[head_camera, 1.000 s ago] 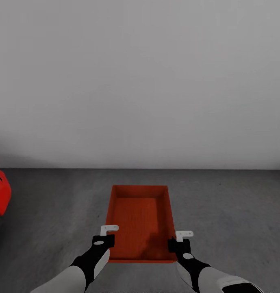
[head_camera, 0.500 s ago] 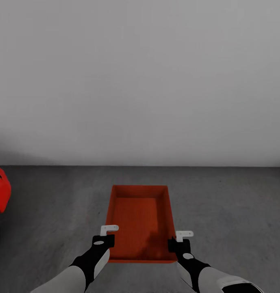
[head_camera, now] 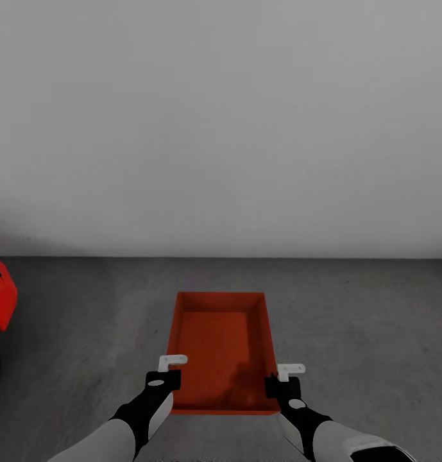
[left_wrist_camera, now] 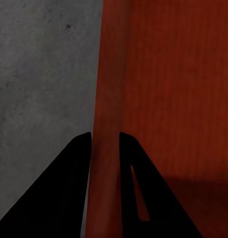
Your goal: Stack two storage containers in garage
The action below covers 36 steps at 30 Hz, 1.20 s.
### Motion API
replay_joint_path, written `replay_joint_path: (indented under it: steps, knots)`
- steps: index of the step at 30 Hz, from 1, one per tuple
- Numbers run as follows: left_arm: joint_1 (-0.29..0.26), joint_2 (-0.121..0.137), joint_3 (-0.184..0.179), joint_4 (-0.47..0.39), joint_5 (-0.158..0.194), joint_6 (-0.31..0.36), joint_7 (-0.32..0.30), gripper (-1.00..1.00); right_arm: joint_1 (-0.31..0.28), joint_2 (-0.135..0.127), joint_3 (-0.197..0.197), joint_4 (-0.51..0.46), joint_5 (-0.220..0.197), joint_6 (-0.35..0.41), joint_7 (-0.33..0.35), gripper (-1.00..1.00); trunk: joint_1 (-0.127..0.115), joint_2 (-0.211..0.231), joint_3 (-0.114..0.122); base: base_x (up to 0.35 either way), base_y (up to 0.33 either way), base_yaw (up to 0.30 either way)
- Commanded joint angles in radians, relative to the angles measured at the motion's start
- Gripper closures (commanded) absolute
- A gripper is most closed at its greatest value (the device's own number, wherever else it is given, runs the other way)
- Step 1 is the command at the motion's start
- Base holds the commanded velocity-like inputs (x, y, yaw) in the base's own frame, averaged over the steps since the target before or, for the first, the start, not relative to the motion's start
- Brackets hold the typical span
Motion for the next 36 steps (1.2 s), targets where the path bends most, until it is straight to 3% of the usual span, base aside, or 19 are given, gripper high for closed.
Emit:
replay_joint_path:
  steps: [1,14,36]
  knots:
    - [-0.001,0.001,0.06,-0.005,0.005,-0.034,0.015,1.0,0.0,0.001,-0.057,0.0,0.014,0.001,0.007,1.0,0.0,-0.001,-0.003,0.0,0.0,0.0]
    - [-0.001,0.001,0.06,-0.005,0.005,-0.034,0.015,1.0,0.0,0.001,-0.057,0.0,0.013,0.0,0.007,1.0,0.0,-0.001,-0.022,0.0,0.0,0.0]
    - [-0.001,0.0,0.06,-0.005,0.005,-0.034,0.015,1.0,0.0,0.0,-0.057,0.0,0.014,0.0,0.007,1.0,0.0,-0.001,-0.024,0.0,0.0,0.0]
